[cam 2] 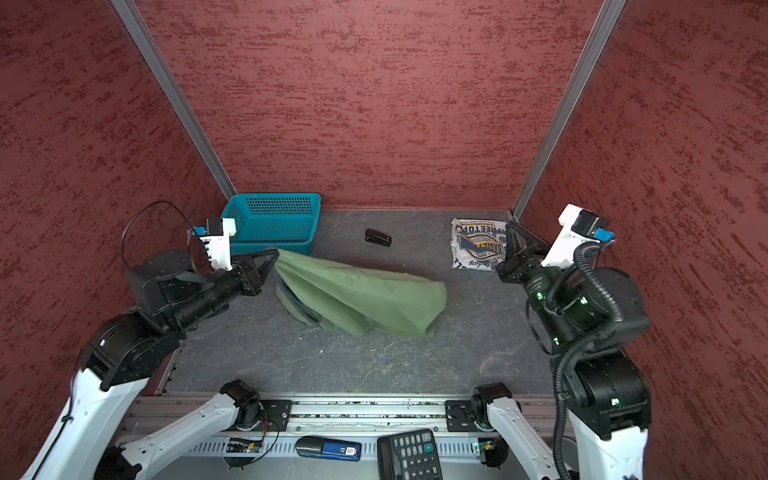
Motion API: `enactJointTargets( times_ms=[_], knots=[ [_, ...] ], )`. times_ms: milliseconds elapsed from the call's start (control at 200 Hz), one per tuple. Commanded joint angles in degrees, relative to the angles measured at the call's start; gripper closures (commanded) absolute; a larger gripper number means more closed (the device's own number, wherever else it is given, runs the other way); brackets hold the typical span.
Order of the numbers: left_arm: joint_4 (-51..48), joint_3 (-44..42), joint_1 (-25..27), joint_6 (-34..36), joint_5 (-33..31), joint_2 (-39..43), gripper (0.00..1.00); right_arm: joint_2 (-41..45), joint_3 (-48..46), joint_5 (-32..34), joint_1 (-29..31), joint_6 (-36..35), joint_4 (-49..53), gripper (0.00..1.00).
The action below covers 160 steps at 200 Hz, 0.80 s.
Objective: Fold and stack the tank tops
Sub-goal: 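Release and raise the right gripper while the left gripper lifts the strap, then grasp the green fabric near the left gripper with the right gripper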
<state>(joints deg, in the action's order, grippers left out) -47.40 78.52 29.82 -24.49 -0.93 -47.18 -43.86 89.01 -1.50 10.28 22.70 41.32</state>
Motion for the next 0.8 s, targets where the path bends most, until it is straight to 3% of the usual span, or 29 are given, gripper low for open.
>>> enactJointTargets(
  times_ms=[0, 175, 260, 336, 406, 541, 681, 796],
  knots=[
    [-2.4, 1.0, -0.3, 2.0, 2.2, -4.5, 1.00, -2.4, -1.6, -2.5, 0.0, 0.6, 0.8, 1.00],
    [-1.1, -6.1, -0.2, -0.3, 2.7, -6.4, 1.00, -1.9, -16.2, -9.1, 0.0, 4.3, -1.2, 1.00],
    [-0.4, -11.1, -0.3, -1.4, 1.7, -5.5, 1.00, -0.1, -28.0, -15.6, 0.3, 8.7, -5.7, 0.84],
    [-0.9, -14.3, -0.5, -2.3, 0.0, -4.4, 1.00, 1.6, -37.1, -17.6, 2.1, 12.7, -9.1, 0.75],
    [-1.7, -16.7, -1.3, -2.9, -1.7, -3.0, 1.00, 2.6, -43.3, -16.2, 6.8, 15.7, -11.7, 0.69],
    [-2.9, -20.4, -3.5, -3.7, -2.9, 0.3, 1.00, -0.6, -51.2, -10.3, 21.3, 22.7, -18.7, 0.60],
    [-2.5, -23.5, -5.0, -4.6, -1.9, 3.0, 1.00, -10.1, -55.8, -7.0, 33.3, 29.8, -32.4, 0.58],
    [-2.5, -24.6, -5.6, -4.8, -1.4, 4.0, 1.00, -21.0, -55.7, -8.6, 37.8, 32.8, -43.7, 0.57]
  ],
)
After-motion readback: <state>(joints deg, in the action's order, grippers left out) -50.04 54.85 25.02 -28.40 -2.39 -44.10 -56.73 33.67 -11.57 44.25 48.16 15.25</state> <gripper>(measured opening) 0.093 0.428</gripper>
